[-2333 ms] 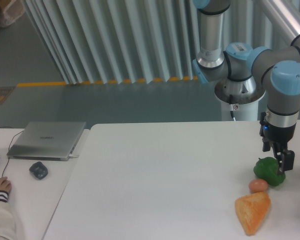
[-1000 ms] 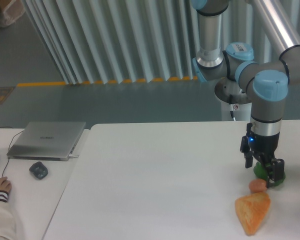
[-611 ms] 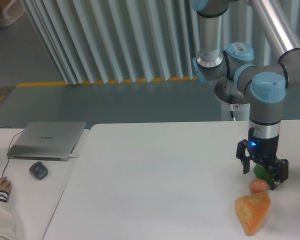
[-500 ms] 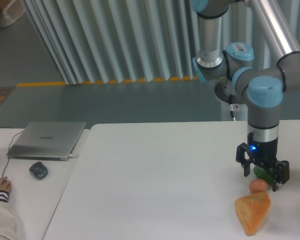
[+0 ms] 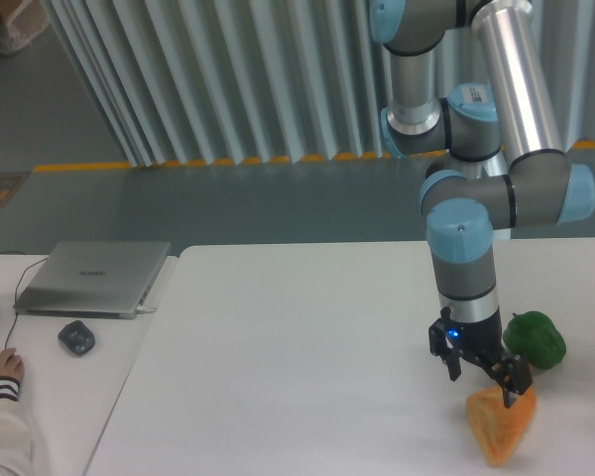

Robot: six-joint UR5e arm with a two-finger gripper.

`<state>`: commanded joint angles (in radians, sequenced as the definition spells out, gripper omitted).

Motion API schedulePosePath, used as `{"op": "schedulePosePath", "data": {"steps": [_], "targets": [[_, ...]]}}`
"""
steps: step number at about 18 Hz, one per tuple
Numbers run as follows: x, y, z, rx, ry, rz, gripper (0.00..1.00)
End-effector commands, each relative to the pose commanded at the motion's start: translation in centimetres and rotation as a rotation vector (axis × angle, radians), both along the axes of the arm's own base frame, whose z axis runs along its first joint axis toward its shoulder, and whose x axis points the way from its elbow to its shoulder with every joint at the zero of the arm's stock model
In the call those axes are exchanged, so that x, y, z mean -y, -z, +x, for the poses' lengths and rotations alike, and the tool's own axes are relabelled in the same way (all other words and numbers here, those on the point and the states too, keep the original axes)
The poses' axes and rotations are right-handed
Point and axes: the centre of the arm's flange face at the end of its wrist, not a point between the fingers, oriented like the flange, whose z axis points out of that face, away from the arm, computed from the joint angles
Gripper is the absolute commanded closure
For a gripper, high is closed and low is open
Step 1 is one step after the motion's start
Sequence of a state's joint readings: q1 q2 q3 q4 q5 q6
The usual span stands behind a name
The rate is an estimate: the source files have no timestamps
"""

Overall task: Place the triangular bread in the basket
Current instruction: 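Move the gripper over the triangular bread slice and descend onto it, then close the gripper on the triangular bread slice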

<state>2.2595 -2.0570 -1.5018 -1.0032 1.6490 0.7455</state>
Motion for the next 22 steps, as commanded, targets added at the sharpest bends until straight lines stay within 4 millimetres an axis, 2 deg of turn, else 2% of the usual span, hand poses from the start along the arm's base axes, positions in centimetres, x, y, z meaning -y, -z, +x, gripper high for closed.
{"op": "schedulePosePath", "data": {"steps": [7, 12, 13, 15, 16, 17, 19, 21, 22], "targets": [[0.0, 1.5, -0.4, 0.016, -0.012, -0.016, 0.00], [0.4, 2.0, -1.4, 0.021, -0.026, -0.020, 0.00], [0.4, 2.0, -1.4, 0.021, -0.024, -0.020, 0.03], [0.4, 1.8, -1.6, 0.016, -0.031, -0.018, 0.27], [0.3, 2.3, -1.6, 0.022, -0.043, -0.022, 0.31], [0.2, 2.2, -1.6, 0.022, -0.059, -0.018, 0.41], [0.2, 2.1, -1.6, 0.023, -0.080, -0.013, 0.49], [0.2, 2.3, -1.6, 0.025, -0.081, -0.017, 0.49], [0.2, 2.1, -1.6, 0.023, -0.081, -0.015, 0.55]]}}
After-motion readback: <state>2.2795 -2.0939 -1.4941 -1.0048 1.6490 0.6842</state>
